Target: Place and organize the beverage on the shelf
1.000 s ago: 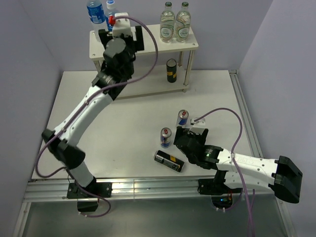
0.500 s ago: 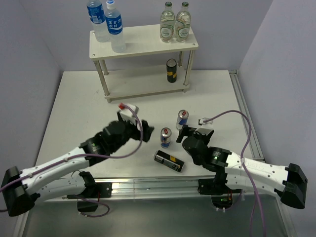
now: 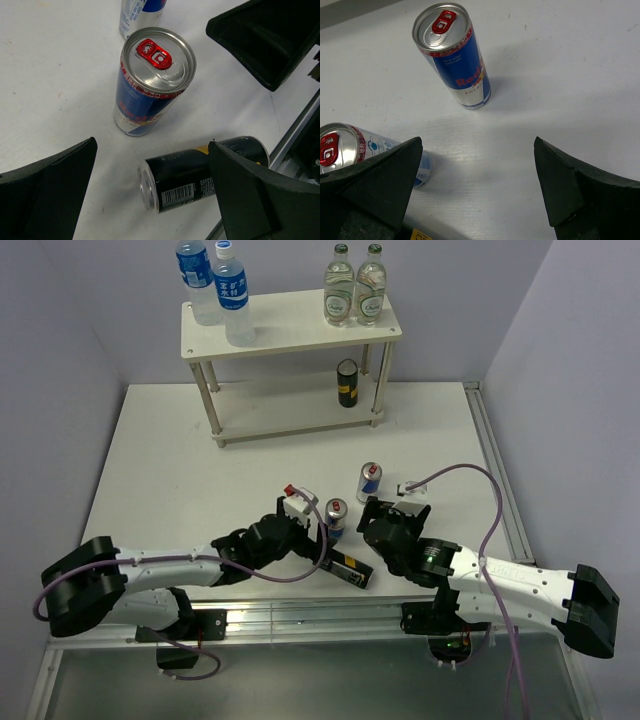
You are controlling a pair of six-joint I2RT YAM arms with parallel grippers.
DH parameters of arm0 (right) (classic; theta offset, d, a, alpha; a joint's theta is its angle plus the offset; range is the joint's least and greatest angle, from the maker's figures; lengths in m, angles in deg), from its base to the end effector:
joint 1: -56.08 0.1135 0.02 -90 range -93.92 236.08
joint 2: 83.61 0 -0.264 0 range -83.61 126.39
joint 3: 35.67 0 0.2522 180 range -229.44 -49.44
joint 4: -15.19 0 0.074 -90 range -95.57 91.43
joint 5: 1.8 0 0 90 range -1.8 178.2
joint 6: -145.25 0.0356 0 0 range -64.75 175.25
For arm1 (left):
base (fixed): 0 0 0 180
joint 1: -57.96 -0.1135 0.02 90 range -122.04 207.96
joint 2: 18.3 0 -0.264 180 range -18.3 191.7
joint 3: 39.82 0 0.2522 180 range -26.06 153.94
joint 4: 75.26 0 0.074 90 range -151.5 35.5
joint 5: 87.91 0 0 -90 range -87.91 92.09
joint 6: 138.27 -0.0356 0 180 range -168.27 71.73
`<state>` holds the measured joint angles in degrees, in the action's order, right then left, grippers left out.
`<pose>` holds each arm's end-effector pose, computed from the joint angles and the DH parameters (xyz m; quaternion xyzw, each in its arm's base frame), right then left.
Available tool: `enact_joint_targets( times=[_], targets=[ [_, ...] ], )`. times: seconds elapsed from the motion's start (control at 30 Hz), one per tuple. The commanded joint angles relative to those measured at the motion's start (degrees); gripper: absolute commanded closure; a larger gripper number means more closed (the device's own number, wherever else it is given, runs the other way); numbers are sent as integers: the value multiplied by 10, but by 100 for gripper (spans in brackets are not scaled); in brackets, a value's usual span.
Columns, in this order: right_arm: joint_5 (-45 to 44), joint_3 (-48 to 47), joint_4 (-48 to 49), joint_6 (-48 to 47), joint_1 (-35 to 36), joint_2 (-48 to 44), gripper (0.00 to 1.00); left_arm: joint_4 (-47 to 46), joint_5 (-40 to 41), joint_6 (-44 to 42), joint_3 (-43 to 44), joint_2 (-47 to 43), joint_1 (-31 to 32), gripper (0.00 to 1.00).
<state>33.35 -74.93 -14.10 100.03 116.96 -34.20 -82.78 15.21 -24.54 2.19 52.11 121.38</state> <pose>0.1079 0.1339 0.2095 0.0824 0.8222 0.0504 0.5609 0.1213 -0.2243 0.2035 0.2168 0.7916 -0.3203 0.4731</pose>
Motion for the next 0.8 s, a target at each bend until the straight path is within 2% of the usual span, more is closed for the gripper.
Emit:
enact_joint_targets(
  times=[0.0, 0.23, 0.43, 0.53, 0.6, 0.63, 0.67, 0.77],
  targets=[
    [-27, -23, 1, 15, 5, 0, 0, -103, 3, 0, 11, 43, 10, 1],
    [-28, -16, 5, 15, 5, -12, 0, -221, 58, -12, 30, 152, 11, 1],
    [-28, -20, 4, 14, 5, -2, 0, -275, 100, -24, 92, 275, 11, 9],
    [-28, -23, 3, 14, 6, 3, 0, -298, 130, -28, 116, 307, 11, 18],
    [-28, -24, 3, 14, 5, 3, 0, -304, 150, -33, 129, 317, 11, 45],
    [-28, -23, 4, 15, 6, 3, 0, -297, 178, -41, 135, 317, 11, 79],
    [-28, -23, 3, 15, 6, 3, 0, -288, 194, -43, 145, 313, 11, 89],
    [-27, -21, 4, 13, 6, -2, 0, -250, 229, -58, 158, 280, 5, 99]
  ],
)
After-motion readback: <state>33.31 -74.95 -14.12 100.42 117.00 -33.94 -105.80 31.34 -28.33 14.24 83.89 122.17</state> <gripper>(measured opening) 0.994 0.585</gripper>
